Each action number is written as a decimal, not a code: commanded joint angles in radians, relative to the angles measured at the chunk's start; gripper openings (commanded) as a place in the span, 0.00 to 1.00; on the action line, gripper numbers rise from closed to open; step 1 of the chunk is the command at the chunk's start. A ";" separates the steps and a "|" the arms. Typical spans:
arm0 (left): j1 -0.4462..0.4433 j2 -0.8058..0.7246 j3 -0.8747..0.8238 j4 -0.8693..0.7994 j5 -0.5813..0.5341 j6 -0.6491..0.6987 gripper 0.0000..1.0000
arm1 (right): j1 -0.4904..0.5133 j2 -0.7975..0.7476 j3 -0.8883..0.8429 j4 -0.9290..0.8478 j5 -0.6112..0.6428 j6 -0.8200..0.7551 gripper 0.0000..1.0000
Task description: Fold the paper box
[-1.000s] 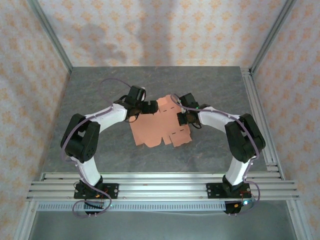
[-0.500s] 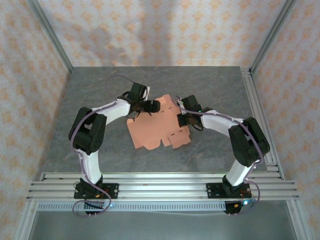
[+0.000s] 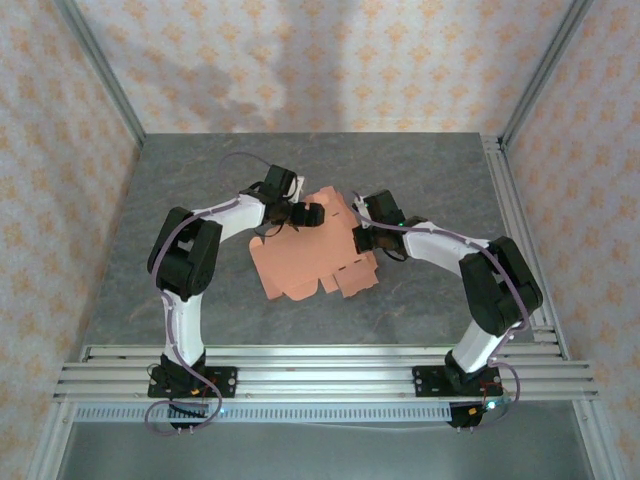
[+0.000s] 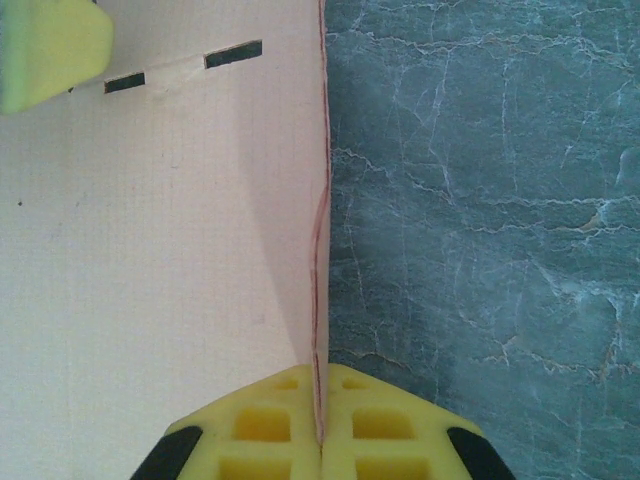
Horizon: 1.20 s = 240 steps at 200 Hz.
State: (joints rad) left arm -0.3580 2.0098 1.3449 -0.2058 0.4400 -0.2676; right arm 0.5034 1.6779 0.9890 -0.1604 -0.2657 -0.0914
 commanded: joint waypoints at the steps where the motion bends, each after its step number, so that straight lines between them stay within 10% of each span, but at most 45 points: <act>1: 0.004 -0.018 0.004 0.009 0.051 -0.022 0.92 | 0.004 0.001 0.019 -0.001 0.023 -0.014 0.00; 240: -0.059 -0.129 -0.072 0.004 0.155 0.062 0.89 | 0.007 0.130 0.089 -0.044 0.095 0.002 0.00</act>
State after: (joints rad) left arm -0.4061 1.9263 1.2896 -0.1726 0.5724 -0.2333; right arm 0.5037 1.7908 1.0466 -0.1940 -0.2050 -0.0910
